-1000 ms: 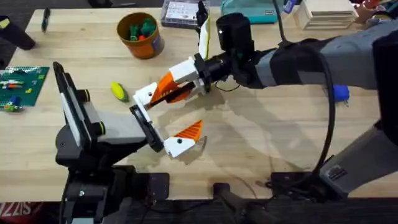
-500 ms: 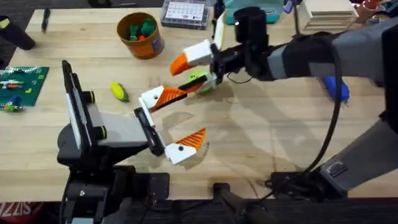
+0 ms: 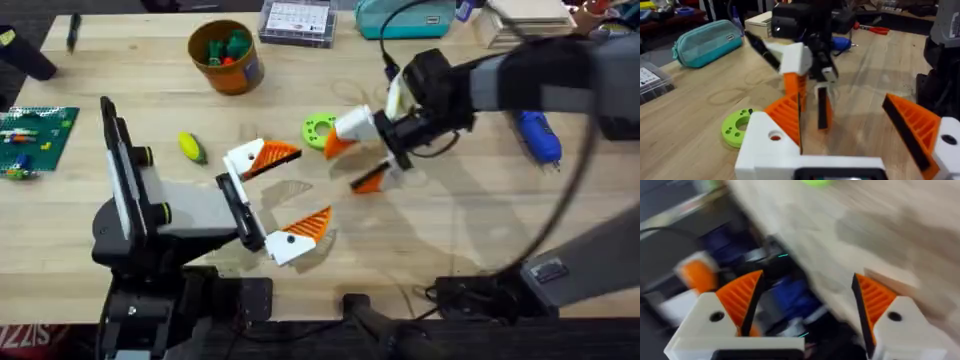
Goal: Pick up the gripper from the table and insert it into the empty holder that is missing its gripper. Then pick up a screw, insert it into the mounting hole, and use the screwdriver to tighten it. Finally, clean up the table by picking up the vegetable and placing it into the bucket.
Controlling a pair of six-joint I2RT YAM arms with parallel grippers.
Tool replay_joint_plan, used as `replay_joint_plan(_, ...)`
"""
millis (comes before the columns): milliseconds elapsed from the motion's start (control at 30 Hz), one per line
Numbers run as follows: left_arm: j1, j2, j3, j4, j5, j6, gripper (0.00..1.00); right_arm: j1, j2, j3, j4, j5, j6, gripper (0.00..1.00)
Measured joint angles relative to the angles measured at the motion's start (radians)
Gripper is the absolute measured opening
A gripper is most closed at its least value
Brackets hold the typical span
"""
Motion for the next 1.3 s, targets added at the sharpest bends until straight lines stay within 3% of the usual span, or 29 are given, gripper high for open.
replay_joint_plan(133,0.000,0.000,0.000,0.000,0.000,0.000,0.997,0.001,-0.127,0.046,-0.152,0.272,-0.170,0.994)
replay_joint_plan(267,0.000,0.000,0.000,0.000,0.000,0.000,0.996,0.002,-0.237,0.125,-0.131,0.500,-0.343,0.994)
replay_joint_plan(367,0.000,0.000,0.000,0.000,0.000,0.000,0.996,0.002,-0.293,0.155,-0.053,0.588,-0.467,0.994)
replay_joint_plan(567,0.000,0.000,0.000,0.000,0.000,0.000,0.996,0.028,-0.300,0.162,0.023,0.611,-0.649,0.994)
replay_joint_plan(933,0.000,0.000,0.000,0.000,0.000,0.000,0.997,0.212,-0.242,0.162,0.034,0.702,-0.822,0.994)
replay_joint_plan(967,0.000,0.000,0.000,0.000,0.000,0.000,0.997,0.219,-0.242,0.162,0.041,0.705,-0.830,0.943)
replay_joint_plan(1067,0.000,0.000,0.000,0.000,0.000,0.000,0.997,0.227,-0.242,0.162,0.065,0.713,-0.837,0.613)
replay_joint_plan(1133,0.000,0.000,0.000,0.000,0.000,0.000,0.996,0.227,-0.242,0.162,0.082,0.716,-0.836,0.572)
replay_joint_plan(1300,0.000,0.000,0.000,0.000,0.000,0.000,0.997,0.227,-0.220,0.162,0.120,0.727,-0.840,0.602)
